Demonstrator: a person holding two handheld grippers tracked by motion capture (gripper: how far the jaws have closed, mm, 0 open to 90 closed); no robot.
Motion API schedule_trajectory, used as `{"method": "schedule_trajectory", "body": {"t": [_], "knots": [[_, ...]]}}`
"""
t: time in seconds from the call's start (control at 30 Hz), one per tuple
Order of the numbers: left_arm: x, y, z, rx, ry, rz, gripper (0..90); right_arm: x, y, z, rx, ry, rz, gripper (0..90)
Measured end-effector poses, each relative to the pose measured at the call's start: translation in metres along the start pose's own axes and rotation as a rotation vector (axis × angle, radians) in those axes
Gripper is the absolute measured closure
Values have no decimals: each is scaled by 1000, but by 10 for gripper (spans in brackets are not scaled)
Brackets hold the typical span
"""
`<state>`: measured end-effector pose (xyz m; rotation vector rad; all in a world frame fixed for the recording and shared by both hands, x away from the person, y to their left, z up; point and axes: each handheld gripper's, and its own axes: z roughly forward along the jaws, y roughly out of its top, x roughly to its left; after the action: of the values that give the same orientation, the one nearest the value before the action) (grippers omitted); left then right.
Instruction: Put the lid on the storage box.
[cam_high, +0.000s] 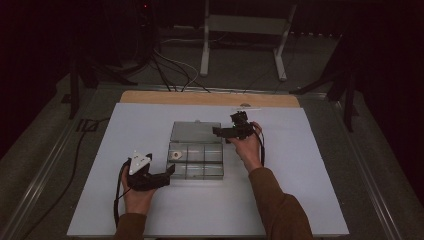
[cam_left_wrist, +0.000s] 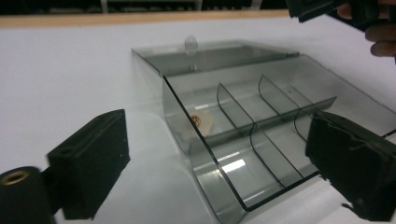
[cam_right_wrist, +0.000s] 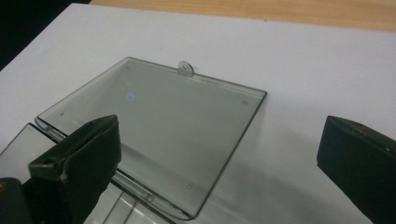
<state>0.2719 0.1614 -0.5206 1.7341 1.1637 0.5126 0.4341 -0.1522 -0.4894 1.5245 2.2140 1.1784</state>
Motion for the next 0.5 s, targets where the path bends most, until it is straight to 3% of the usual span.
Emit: {"method": "schedule_trajectory", "body": {"t": [0.13, 0.2, 0.23, 0.3, 0.33, 0.5], "knots": [[-4, -2, 7, 49, 12, 4, 212, -2, -4, 6, 22, 5, 34, 30], [-3, -2, 7, 63, 9, 5, 339, -2, -5, 8, 31, 6, 41, 33], [-3, -3, 8, 70, 4, 4, 339, -1, -6, 9, 38, 12, 46, 64], [-2, -4, 8, 82, 12, 10, 489, 0, -8, 12, 49, 18, 46, 77], [-2, -4, 8, 88, 13, 9, 524, 1, -8, 13, 52, 18, 49, 77], [-1, -6, 10, 118, 27, 6, 604, 2, -11, 18, 69, 19, 69, 135]]}}
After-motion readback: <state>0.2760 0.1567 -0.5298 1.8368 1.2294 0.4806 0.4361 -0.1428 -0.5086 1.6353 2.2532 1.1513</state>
